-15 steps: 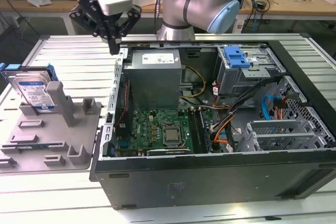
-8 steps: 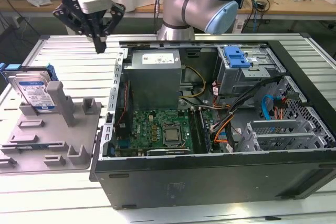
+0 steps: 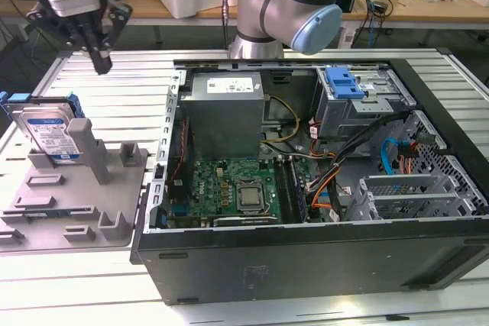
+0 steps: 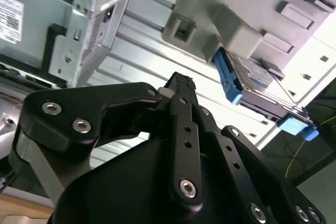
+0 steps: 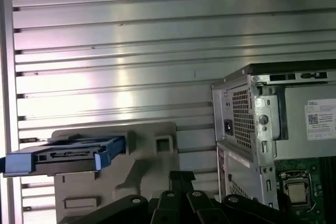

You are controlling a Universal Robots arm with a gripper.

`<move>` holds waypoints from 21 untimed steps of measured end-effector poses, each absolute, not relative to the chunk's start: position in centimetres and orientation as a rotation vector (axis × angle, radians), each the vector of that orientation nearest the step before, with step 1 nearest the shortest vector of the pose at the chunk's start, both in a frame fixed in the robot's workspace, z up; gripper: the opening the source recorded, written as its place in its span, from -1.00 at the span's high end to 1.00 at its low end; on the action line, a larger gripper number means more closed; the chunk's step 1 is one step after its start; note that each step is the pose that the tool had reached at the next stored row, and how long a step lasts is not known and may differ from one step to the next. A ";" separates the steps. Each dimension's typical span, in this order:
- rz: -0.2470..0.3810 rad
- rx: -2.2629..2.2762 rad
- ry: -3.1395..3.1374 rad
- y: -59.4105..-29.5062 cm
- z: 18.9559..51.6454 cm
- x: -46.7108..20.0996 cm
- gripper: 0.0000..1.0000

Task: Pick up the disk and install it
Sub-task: 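Reach for the disk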

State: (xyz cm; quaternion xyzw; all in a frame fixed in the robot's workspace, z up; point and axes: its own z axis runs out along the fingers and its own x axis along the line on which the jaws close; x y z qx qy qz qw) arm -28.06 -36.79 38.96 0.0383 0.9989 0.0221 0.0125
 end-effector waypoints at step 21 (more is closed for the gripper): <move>0.069 0.120 3.116 -34.5 38.5 -40.0 0.79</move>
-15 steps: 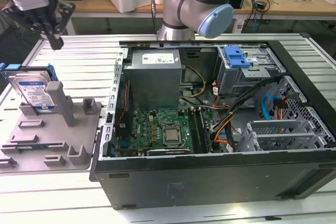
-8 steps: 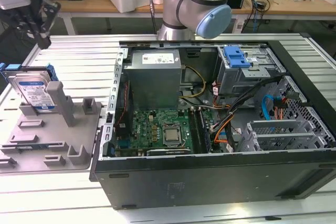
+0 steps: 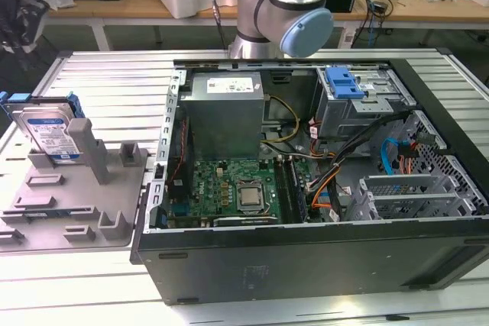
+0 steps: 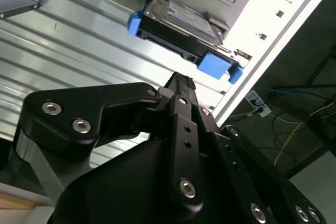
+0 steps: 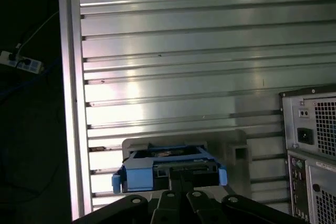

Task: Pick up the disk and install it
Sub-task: 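Reach for the disk, then pick up the disk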

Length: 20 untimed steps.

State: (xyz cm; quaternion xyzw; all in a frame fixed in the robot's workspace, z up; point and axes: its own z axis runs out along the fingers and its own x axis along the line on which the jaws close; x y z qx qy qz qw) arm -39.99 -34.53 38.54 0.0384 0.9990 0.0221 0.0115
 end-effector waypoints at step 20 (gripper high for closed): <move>0.069 0.120 3.116 -34.5 38.5 -41.2 0.79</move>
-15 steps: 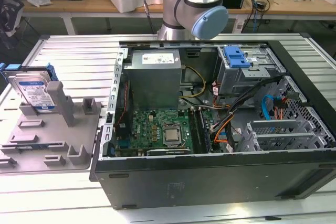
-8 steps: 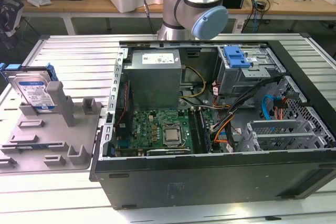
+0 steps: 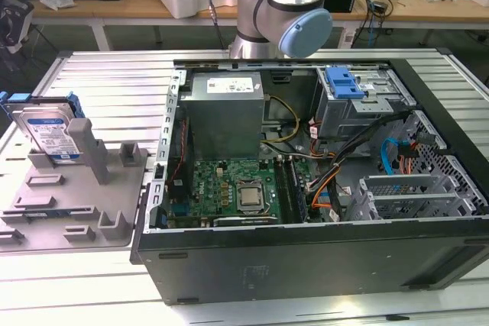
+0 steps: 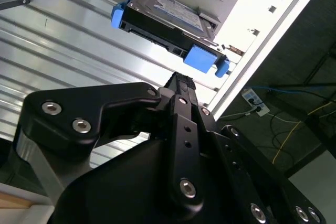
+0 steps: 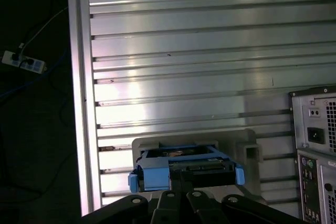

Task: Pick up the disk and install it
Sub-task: 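Pick up the disk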

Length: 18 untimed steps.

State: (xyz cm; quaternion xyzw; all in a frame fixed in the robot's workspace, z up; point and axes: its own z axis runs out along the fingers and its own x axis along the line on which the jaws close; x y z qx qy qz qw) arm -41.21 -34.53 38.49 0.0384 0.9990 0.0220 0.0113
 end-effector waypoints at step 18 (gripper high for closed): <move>0.060 -0.266 3.136 -34.5 38.2 -41.1 0.79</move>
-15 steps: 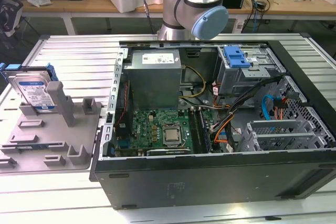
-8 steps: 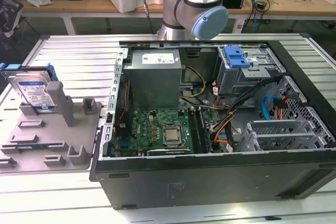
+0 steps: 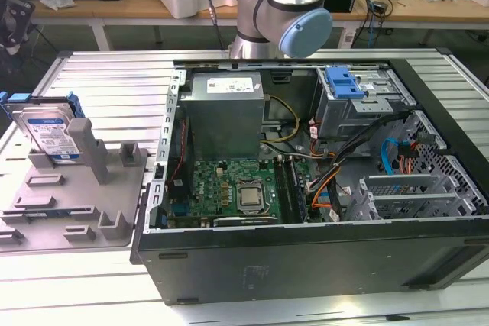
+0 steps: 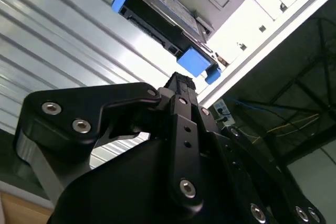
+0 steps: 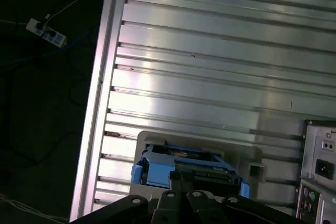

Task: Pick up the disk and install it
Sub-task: 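Pick up the disk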

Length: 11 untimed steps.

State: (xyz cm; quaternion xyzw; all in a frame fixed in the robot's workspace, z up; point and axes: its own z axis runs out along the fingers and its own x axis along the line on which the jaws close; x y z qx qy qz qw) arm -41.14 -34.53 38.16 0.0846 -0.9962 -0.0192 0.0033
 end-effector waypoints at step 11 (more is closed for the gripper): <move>-0.046 0.624 -3.064 -34.5 37.8 -41.1 0.04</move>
